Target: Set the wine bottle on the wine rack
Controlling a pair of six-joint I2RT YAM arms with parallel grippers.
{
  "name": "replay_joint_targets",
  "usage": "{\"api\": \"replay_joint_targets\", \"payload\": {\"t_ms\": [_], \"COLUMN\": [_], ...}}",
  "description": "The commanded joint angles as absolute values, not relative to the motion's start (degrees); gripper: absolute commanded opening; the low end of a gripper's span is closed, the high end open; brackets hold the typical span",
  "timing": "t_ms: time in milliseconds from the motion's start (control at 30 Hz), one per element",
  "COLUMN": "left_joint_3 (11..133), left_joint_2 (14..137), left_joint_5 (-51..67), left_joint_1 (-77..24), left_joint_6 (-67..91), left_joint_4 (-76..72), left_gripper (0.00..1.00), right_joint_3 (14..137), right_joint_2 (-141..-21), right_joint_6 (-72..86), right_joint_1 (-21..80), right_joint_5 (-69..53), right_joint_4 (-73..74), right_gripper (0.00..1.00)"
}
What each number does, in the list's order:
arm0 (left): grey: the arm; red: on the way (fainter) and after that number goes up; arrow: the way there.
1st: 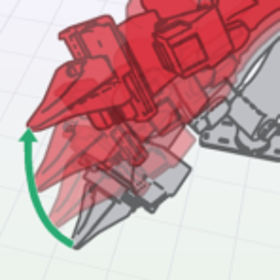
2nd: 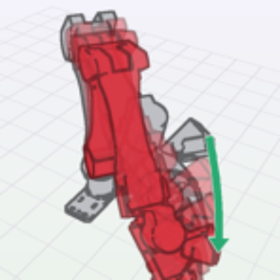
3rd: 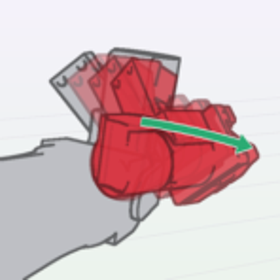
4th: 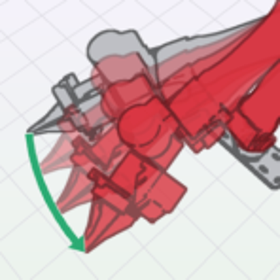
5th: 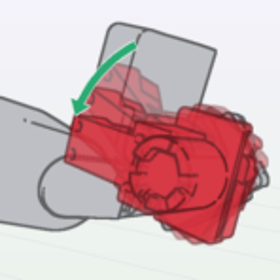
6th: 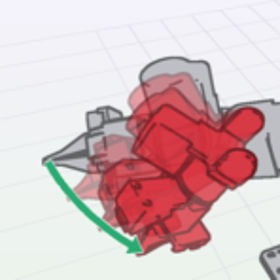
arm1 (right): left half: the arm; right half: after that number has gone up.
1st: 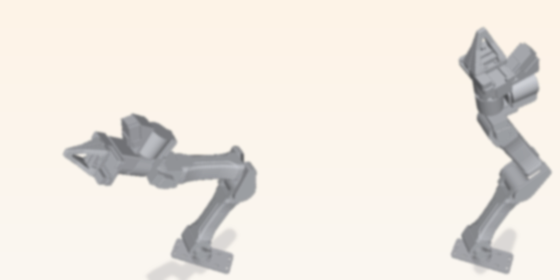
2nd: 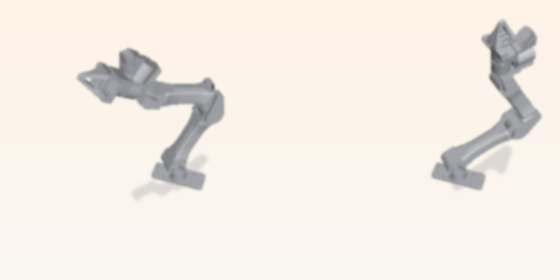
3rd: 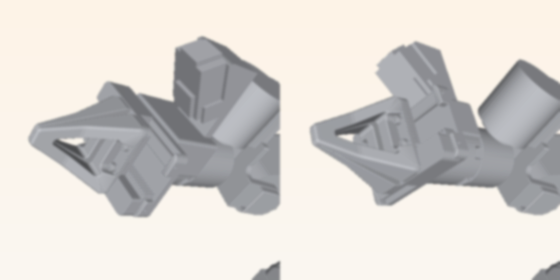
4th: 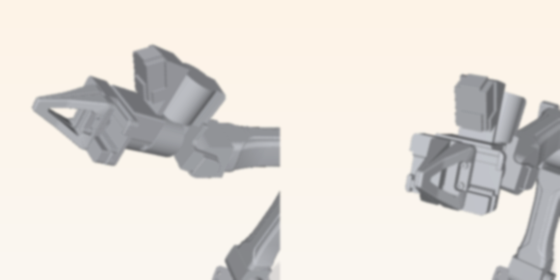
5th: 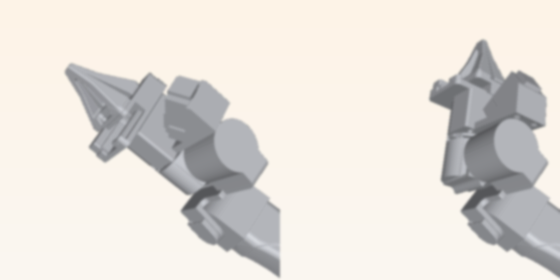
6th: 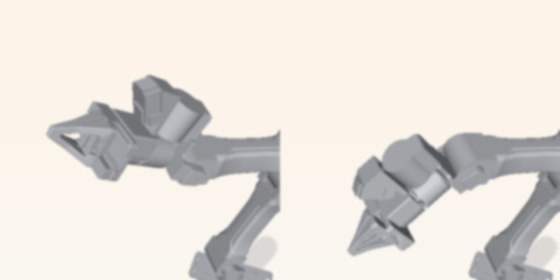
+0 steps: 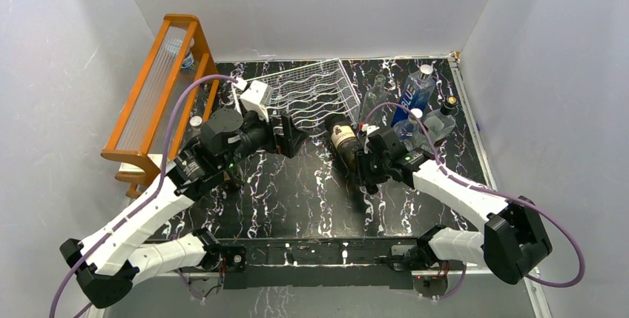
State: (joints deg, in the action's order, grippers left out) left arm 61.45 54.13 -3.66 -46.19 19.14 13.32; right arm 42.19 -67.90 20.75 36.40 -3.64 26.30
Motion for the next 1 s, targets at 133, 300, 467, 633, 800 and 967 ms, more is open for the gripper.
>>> {"api": "replay_joint_targets", "payload": {"t_ms": [133, 300, 467, 633, 800, 967], "left_joint_3": [71.7, 70.3, 68.7, 68.7, 70.5, 71.4], "left_joint_2": [59.2, 58.0, 56.4, 56.8, 58.1, 58.4], "left_joint_5": [-7.7, -3.5, -1.9, -2.8, -5.0, -7.0], "left_joint_1": [-46.0, -46.1, -46.1, -46.0, -46.1, -46.0], "left_joint_6": [14.8, 13.8, 11.5, 12.2, 12.8, 12.4], "left_joint_4": [21.4, 19.1, 17.1, 16.7, 18.7, 18.8], "left_gripper": [0.98, 0.98, 0.98, 0.98, 0.98, 0.98], "right_joint_3": [42.7, 43.2, 44.0, 45.2, 47.7, 50.2], "right_joint_2": [-70.1, -73.7, -77.4, -80.5, -82.7, -84.1], "right_joint_6": [23.1, 22.0, 21.0, 18.1, 16.1, 20.5], "right_joint_1": [36.4, 36.5, 36.5, 36.5, 38.3, 41.7], "right_joint_5": [1.7, 2.3, 4.3, 3.9, 0.3, -1.0], "right_joint_4": [1.0, -3.5, -6.1, -7.3, -5.1, -3.6], "right_gripper": [0.00, 0.00, 0.00, 0.00, 0.00, 0.00]}}
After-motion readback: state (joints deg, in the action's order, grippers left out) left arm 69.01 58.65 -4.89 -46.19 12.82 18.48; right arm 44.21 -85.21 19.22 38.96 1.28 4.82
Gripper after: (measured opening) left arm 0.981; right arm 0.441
